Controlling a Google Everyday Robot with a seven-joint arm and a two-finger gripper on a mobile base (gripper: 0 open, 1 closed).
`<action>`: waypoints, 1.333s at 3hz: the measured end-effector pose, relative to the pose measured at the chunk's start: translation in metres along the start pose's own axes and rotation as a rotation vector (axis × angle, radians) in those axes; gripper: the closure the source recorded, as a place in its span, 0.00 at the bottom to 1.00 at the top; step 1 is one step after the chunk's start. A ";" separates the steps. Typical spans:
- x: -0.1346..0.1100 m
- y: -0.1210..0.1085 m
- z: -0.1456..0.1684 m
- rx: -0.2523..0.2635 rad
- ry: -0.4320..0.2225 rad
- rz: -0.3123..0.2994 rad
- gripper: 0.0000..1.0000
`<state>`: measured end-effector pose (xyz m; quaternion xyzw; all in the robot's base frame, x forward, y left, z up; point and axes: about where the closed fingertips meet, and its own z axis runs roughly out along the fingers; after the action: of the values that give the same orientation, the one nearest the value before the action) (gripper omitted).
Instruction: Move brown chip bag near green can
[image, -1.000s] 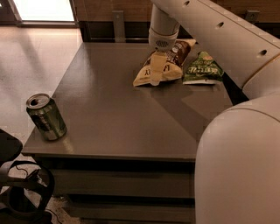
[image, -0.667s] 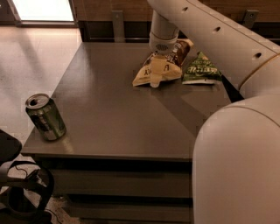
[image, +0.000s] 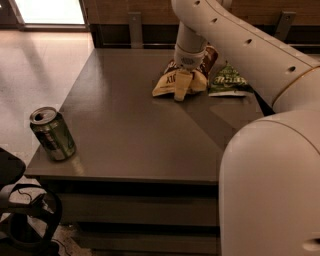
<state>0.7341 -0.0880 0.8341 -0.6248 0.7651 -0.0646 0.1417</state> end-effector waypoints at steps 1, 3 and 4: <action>0.000 0.001 0.004 -0.004 0.001 -0.001 0.55; -0.001 0.000 0.001 -0.004 0.001 -0.001 0.99; -0.001 0.000 0.001 -0.004 0.001 -0.001 1.00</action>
Offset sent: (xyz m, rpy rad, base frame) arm 0.0006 0.0007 -0.0030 -0.0006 0.0030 0.0011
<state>0.7349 -0.0871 0.8335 -0.6255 0.7649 -0.0635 0.1400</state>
